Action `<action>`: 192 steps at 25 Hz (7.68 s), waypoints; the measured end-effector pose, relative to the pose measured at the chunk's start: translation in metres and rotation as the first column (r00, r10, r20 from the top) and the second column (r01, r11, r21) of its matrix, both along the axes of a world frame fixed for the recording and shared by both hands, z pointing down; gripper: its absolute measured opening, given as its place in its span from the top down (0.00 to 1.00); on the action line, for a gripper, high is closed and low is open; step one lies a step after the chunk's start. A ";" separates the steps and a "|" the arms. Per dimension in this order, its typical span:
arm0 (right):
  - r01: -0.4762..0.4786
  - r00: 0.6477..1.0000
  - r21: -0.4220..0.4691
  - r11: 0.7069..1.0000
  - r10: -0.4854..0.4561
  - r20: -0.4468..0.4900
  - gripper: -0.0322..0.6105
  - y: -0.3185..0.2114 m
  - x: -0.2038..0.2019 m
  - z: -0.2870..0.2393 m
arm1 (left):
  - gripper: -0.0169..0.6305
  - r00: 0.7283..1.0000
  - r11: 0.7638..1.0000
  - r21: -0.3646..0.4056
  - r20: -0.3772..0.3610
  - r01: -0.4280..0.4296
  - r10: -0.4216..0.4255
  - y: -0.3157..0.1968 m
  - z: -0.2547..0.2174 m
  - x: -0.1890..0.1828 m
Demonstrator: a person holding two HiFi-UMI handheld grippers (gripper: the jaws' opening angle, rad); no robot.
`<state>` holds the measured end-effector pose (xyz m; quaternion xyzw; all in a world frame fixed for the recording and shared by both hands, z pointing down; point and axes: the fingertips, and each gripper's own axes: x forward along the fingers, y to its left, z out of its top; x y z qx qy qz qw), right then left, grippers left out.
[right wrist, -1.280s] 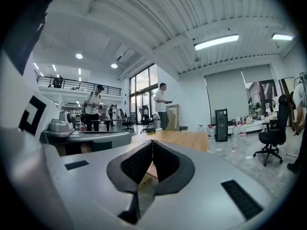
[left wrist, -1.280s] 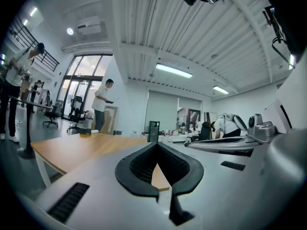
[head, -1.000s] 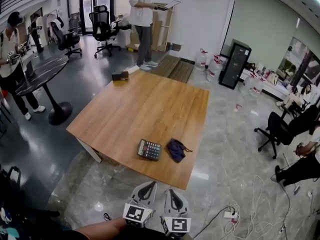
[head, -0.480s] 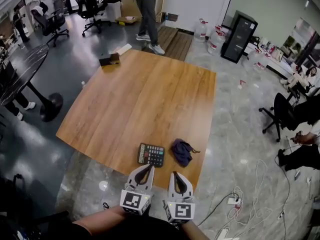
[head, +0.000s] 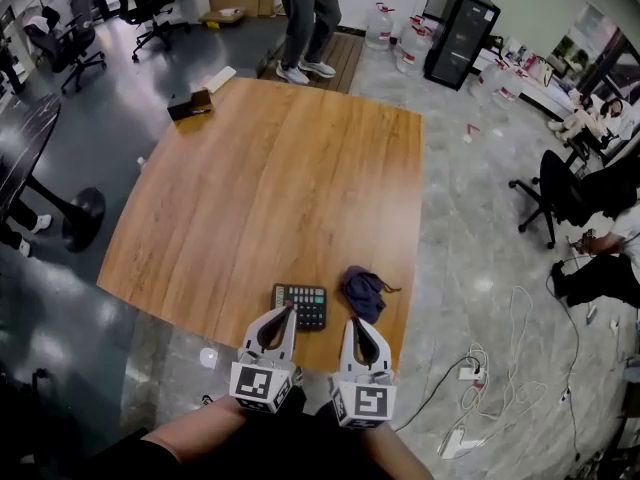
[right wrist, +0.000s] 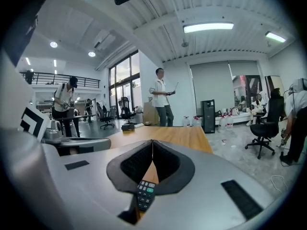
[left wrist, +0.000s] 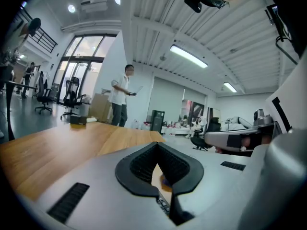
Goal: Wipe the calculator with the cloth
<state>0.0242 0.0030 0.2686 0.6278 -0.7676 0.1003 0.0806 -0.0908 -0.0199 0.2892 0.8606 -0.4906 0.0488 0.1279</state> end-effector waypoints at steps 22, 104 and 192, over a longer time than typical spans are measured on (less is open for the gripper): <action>0.201 0.979 -0.245 0.949 -0.204 0.012 0.93 -0.027 -0.021 0.128 | 0.96 0.987 0.970 -0.221 0.144 0.102 -0.070 -0.014 0.118 -0.015; 0.205 0.922 -0.351 0.914 -0.301 -0.245 0.80 -0.075 0.050 0.247 | 0.90 0.934 0.872 -0.490 -0.321 -0.020 -0.159 -0.062 0.193 -0.023; 0.495 0.789 -0.101 0.863 -0.398 0.469 0.84 -0.010 -0.074 0.124 | 0.90 0.873 0.866 -0.499 -0.420 0.003 -0.246 -0.048 0.178 -0.009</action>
